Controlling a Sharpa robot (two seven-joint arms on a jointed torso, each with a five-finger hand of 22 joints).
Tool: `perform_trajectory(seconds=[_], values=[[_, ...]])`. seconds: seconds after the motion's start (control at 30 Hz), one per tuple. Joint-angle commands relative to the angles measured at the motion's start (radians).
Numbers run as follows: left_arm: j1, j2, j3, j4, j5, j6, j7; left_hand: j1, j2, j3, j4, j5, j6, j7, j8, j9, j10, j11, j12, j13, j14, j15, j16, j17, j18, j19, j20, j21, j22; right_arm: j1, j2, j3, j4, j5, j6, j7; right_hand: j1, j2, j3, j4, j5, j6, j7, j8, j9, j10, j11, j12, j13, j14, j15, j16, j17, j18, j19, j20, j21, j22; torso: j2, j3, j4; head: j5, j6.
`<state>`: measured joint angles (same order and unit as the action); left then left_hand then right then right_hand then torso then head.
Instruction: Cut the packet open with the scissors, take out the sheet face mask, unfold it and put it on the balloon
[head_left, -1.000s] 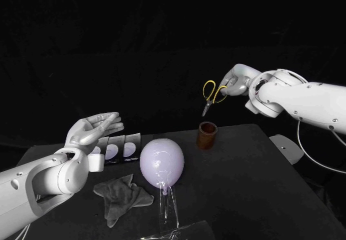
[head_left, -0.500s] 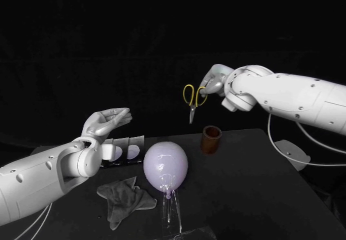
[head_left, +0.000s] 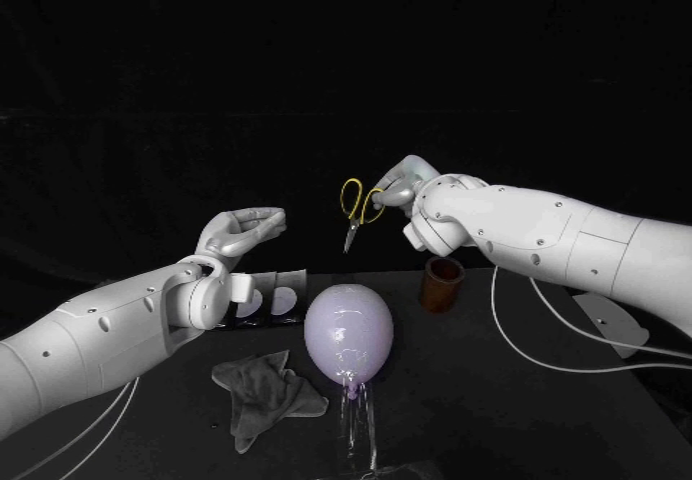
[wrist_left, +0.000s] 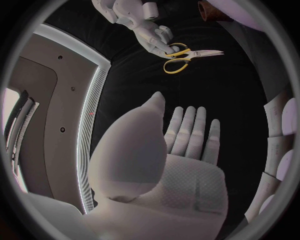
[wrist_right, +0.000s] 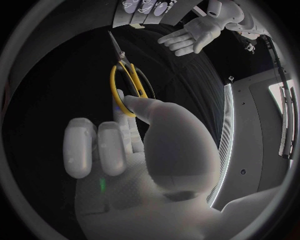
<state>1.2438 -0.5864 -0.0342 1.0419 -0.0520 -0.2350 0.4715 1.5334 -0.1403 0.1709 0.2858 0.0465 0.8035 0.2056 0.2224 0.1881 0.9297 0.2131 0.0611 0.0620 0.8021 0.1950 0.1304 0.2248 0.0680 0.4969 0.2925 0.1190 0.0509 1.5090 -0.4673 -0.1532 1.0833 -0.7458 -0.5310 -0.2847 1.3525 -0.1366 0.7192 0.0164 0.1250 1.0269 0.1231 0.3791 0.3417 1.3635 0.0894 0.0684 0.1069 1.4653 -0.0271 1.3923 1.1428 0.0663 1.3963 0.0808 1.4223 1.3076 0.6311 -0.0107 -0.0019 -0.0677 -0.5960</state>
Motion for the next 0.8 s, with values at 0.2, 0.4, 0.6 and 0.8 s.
perform_trajectory(seconds=[0.2,0.4,0.6,0.8], values=[[0.007,0.071,-0.002,-0.087,-0.141,0.112,-0.101,-0.013,-0.012,-0.120,0.004,0.001,-0.275,-0.056,-0.103,-0.059,-0.242,-0.020,-0.009,-0.008,-0.192,0.020,-0.069,-0.056,-0.007,-0.132,0.002,-0.047,-0.010,-0.034,0.060,0.003,-0.007,0.121,-0.102,0.114,-0.006,0.011,0.038,-0.034,0.005,-0.001,-0.005,0.005,0.003,0.054,-0.049,-0.003,0.002,0.028,-0.006,-0.005,-0.006,-0.004,-0.005,-0.005,-0.008,0.016,0.001,-0.0018,0.0037,0.036,0.006],[0.008,0.115,-0.004,-0.143,-0.189,0.132,-0.146,0.020,0.010,-0.218,0.007,0.002,-0.298,-0.013,-0.109,-0.060,-0.344,-0.011,-0.011,-0.011,-0.226,0.016,-0.074,-0.069,-0.001,-0.143,-0.001,-0.052,-0.010,-0.043,0.077,0.004,0.002,0.139,-0.113,0.138,-0.007,0.011,0.039,-0.036,0.006,-0.001,-0.005,0.005,0.003,0.054,-0.049,-0.003,0.002,0.028,-0.006,-0.004,-0.004,-0.005,-0.004,-0.005,-0.007,0.017,0.001,-0.0012,0.0019,0.051,0.009],[0.008,0.145,-0.005,-0.180,-0.228,0.173,-0.187,0.021,0.015,-0.240,0.008,0.002,-0.270,0.028,-0.097,-0.051,-0.320,0.001,-0.006,-0.008,-0.225,0.010,-0.073,-0.070,0.019,-0.134,-0.007,-0.051,-0.009,-0.053,0.090,0.005,0.011,0.155,-0.122,0.157,-0.009,0.012,0.040,-0.037,0.007,-0.002,-0.005,0.005,0.004,0.053,-0.049,-0.003,0.002,0.029,-0.005,-0.004,-0.004,-0.004,-0.005,-0.005,-0.009,0.015,0.000,-0.0007,0.0032,0.064,0.007],[0.008,0.154,-0.006,-0.190,-0.243,0.214,-0.222,0.012,-0.002,-0.260,0.010,0.002,-0.253,0.051,-0.089,-0.044,-0.278,0.020,-0.002,-0.005,-0.181,0.017,-0.062,-0.061,0.055,-0.048,-0.006,-0.029,0.003,-0.060,0.096,0.008,0.018,0.163,-0.137,0.179,-0.010,0.012,0.041,-0.038,0.008,-0.002,-0.005,0.004,0.004,0.053,-0.048,-0.003,0.002,0.028,-0.005,-0.005,-0.005,-0.004,-0.005,-0.005,-0.008,0.016,0.000,-0.0004,0.0022,0.068,0.005]])
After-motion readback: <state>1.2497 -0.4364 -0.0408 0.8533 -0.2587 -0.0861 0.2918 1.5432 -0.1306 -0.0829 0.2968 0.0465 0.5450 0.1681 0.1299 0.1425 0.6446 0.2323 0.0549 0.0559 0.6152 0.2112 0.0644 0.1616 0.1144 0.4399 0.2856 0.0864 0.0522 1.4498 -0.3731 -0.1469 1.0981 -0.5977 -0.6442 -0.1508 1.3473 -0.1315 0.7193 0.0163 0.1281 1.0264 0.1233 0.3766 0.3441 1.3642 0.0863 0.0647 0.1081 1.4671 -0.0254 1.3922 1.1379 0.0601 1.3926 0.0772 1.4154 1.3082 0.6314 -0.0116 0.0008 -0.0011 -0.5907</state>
